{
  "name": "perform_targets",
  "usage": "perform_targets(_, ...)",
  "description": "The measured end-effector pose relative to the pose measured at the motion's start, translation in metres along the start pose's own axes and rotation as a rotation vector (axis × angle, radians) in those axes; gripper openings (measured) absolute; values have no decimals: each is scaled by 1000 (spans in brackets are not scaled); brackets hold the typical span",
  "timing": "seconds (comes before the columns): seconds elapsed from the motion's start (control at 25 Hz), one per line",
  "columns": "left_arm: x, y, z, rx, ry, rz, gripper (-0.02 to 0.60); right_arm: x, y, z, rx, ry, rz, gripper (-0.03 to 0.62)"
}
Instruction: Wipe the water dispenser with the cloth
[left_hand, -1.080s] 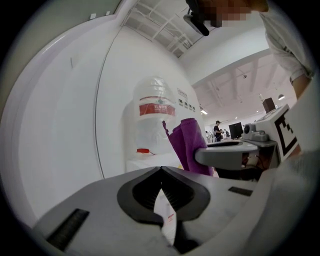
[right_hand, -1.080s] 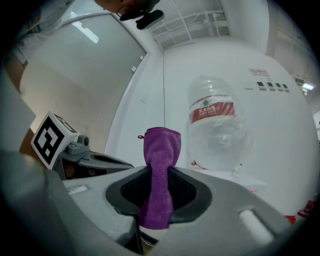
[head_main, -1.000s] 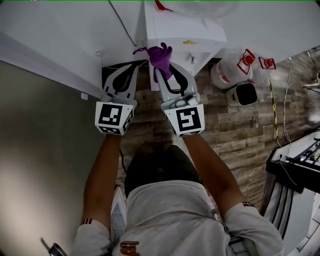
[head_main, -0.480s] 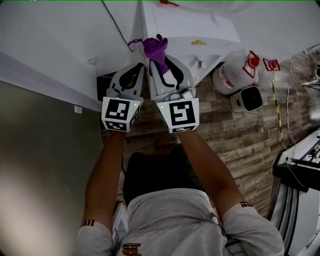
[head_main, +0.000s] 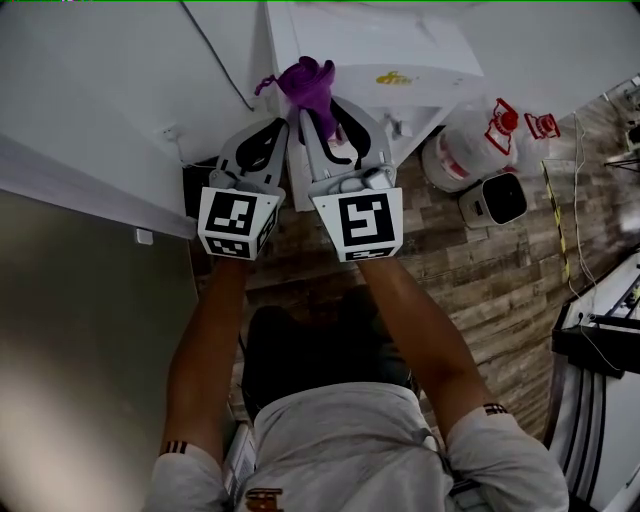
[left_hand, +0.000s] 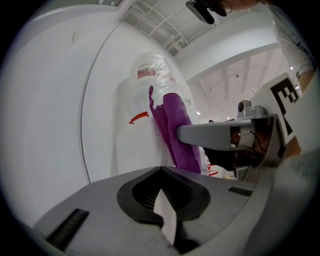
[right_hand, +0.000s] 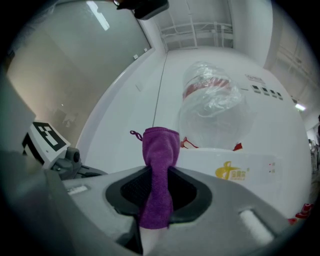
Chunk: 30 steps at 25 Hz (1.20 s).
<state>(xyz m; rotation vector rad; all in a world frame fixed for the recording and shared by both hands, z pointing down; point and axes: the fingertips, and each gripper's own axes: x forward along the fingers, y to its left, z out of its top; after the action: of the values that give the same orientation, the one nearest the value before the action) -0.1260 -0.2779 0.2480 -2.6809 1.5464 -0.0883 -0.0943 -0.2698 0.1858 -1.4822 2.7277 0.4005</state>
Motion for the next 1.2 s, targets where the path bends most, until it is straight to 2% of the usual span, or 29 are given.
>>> perform_targets(0.16,5,-2,1,0,-17,-8,-2,-10,-23,-1,-5,-6,-26,97)
perform_targets(0.48,12,-9,-7,36,-36,-13,-2,-42,-102,-18,-6,9,-129,97)
perform_targets(0.92,10,-1,-24,66,-70,19,-2,-89,-220,-44,39,6,-332,97)
perform_targets(1.08,9,0,-25,49,-108,22,-2,-95,-240,-58,47,18,-359,97)
perform_targets(1.2,9,-2,-25,56,-112,24,-2,-99,-235,-57,58,1,-353,97)
